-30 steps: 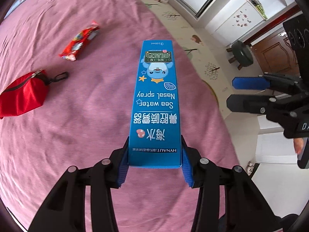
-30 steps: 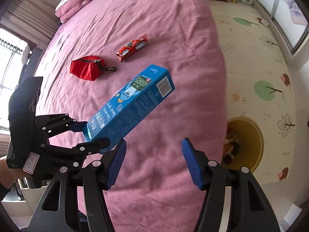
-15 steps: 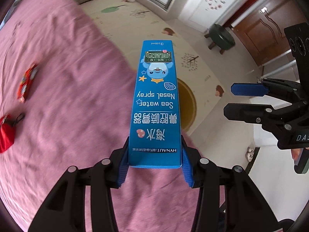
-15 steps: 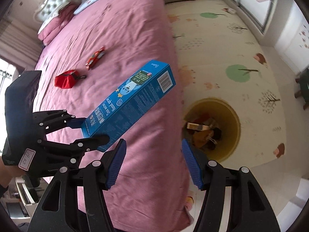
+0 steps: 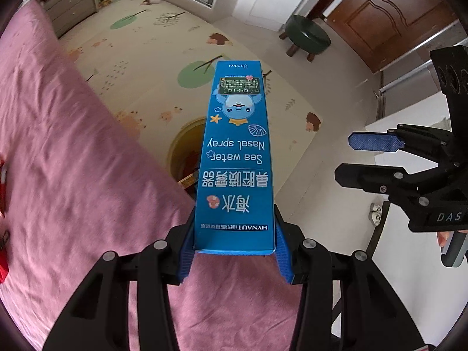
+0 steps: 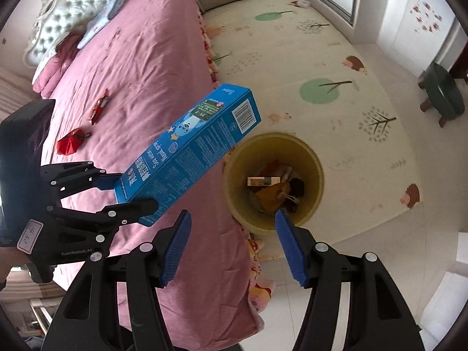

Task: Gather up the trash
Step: 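Carry the blue box over the yellow bin and open the left tool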

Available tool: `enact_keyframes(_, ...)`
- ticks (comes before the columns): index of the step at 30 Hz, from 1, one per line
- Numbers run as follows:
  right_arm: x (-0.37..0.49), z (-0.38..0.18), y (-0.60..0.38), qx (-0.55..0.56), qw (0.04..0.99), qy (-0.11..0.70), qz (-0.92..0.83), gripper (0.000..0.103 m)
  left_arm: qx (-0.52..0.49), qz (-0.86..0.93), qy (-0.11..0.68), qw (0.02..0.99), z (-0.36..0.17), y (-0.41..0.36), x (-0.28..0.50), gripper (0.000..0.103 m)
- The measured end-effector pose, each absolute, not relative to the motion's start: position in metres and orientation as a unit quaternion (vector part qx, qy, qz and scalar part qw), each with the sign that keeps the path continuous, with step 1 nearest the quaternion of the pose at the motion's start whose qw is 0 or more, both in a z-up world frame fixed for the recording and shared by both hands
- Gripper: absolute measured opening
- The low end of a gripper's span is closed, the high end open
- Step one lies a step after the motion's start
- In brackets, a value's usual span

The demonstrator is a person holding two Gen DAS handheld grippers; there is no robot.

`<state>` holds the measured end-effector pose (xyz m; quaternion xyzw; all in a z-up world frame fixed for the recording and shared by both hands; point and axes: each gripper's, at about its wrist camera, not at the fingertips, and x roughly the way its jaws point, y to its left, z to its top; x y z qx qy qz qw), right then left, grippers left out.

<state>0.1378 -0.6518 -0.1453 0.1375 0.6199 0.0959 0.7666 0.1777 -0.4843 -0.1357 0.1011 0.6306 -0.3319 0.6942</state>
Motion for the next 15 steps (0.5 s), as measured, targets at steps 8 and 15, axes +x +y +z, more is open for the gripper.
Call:
enact_keyframes(8, 0.135, -0.155, -0.677, 0.148, 0.768, 0.618, 0.081, 0.058, 0.103, -0.341, 0.639, 0.682, -0.152, -0.511, 0.194, 0.047)
enact_keyframes(15, 0.135, -0.156, -0.692, 0.153, 0.77, 0.616, 0.068, 0.058, 0.123, -0.356, 0.63, 0.679, -0.155, -0.532, 0.198, 0.047)
